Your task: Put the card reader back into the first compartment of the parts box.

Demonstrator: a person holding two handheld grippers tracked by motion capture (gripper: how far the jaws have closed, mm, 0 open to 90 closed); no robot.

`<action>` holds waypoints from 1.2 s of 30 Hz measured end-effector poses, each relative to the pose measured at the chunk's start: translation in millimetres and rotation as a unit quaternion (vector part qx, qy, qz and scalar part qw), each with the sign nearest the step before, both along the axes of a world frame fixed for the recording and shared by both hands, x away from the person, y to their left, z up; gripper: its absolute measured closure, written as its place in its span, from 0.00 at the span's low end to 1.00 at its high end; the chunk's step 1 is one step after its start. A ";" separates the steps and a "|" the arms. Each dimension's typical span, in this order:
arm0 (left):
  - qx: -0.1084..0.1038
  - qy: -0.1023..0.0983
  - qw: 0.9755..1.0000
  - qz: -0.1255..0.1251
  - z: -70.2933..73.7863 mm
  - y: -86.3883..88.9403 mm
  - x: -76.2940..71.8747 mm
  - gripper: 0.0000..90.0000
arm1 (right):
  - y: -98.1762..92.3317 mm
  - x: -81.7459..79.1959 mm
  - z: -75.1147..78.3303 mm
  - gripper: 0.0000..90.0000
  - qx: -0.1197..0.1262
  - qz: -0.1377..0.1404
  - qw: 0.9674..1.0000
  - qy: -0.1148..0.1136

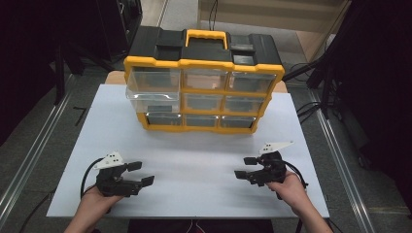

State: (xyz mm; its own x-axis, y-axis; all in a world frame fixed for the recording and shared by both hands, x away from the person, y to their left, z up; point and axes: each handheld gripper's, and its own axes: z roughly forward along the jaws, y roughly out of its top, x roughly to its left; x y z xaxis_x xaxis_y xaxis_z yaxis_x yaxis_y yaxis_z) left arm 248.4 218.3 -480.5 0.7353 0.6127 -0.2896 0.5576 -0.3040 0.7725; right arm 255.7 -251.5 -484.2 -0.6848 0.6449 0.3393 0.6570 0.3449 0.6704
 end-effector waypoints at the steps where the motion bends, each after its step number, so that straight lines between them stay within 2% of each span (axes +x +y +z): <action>1: 0.000 -0.001 1.000 -0.001 -0.1 -0.1 0.0 0.25 | -1.3 -0.8 -0.3 0.27 0.000 -0.002 1.000 0.001; 21: 0.001 -0.002 1.000 -0.003 -0.1 -0.5 -0.2 0.25 | -20.5 -8.1 -6.6 0.27 -0.005 -0.030 1.000 -0.001; 36: 0.001 -0.002 1.000 -0.006 0.1 -1.0 -0.5 0.25 | -16.8 -7.0 -7.5 0.27 -0.006 -0.022 1.000 0.003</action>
State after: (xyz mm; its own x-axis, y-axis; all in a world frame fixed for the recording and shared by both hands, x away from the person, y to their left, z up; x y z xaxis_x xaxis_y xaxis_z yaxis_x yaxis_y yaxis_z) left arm 247.9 217.3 -480.4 0.7433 0.6050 -0.2855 0.5515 -0.3126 0.7733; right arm 248.7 -268.3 -491.7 -0.6542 0.6782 0.3349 0.6750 0.3238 0.6630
